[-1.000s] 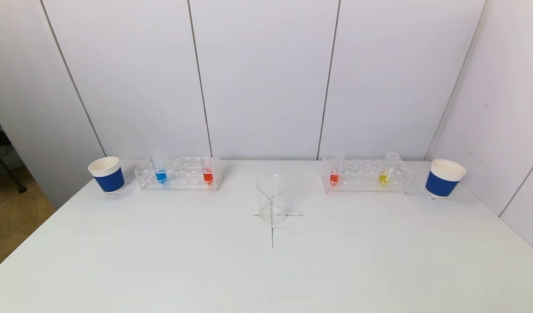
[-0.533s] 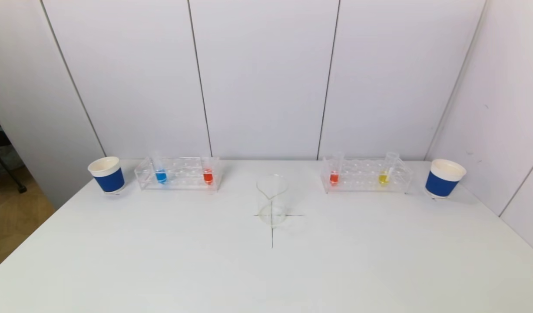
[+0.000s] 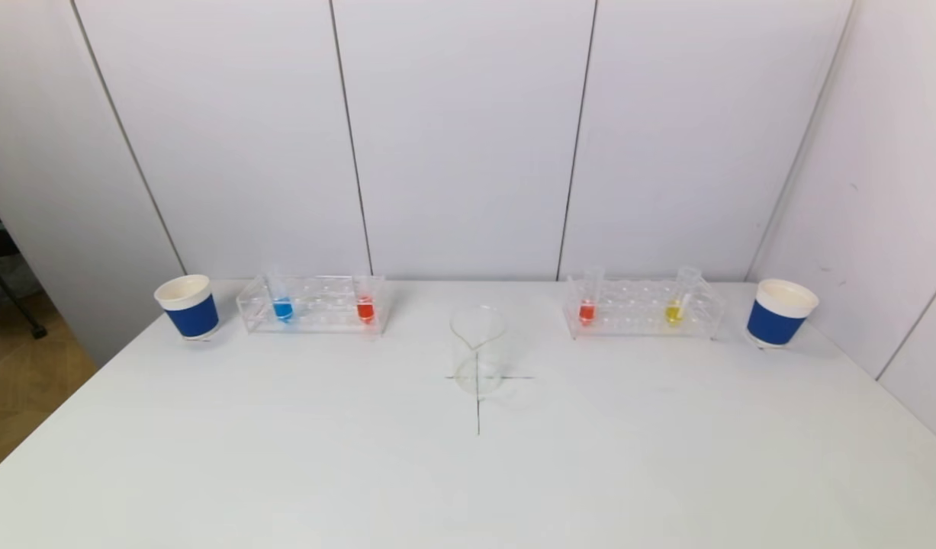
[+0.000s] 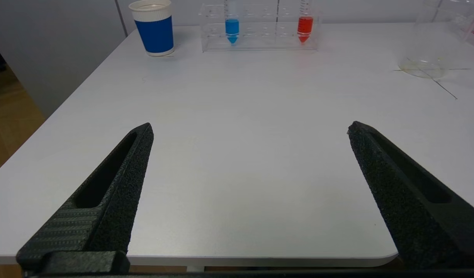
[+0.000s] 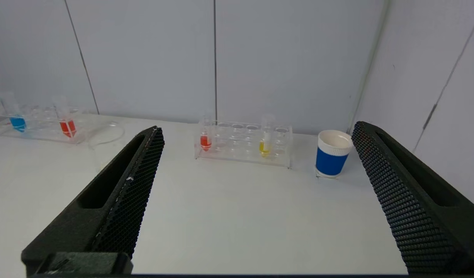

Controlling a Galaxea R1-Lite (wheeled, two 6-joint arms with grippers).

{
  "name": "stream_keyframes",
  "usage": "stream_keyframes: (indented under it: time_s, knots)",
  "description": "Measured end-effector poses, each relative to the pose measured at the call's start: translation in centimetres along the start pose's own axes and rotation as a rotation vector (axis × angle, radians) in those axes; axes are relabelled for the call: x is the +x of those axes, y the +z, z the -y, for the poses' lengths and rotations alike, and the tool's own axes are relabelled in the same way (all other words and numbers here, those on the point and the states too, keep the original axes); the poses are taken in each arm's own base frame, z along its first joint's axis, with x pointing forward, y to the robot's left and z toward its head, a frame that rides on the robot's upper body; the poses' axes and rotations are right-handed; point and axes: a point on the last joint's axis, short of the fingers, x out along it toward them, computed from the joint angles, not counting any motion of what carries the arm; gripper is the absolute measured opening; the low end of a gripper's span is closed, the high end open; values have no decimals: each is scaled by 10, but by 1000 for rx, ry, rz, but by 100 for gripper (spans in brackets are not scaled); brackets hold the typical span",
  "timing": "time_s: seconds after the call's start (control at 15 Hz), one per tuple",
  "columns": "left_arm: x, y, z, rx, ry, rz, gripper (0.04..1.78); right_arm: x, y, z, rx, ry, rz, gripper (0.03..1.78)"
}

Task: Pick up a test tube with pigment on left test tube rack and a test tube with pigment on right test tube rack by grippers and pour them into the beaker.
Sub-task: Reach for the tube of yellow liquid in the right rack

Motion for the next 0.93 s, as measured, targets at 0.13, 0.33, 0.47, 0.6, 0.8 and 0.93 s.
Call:
stream_keyframes:
  time_s: [0.13, 0.33, 0.47, 0.6, 0.8, 0.93]
  knots:
    - [0, 0, 0, 0, 0, 0, 176, 31, 12, 2, 12, 20, -10, 177]
    - [0, 0, 0, 0, 0, 0, 176, 86, 21, 6, 23, 32, -34, 177]
    - [0, 0, 0, 0, 0, 0, 176, 123, 17, 9, 28, 34, -61, 177]
    - [0, 0, 0, 0, 0, 0, 176, 157, 6, 12, 33, 32, -90, 177]
    - [0, 0, 0, 0, 0, 0, 176, 203, -22, 18, 39, 20, -144, 177]
    - [0, 0, 0, 0, 0, 0, 176, 230, -42, 23, 40, 10, -164, 177]
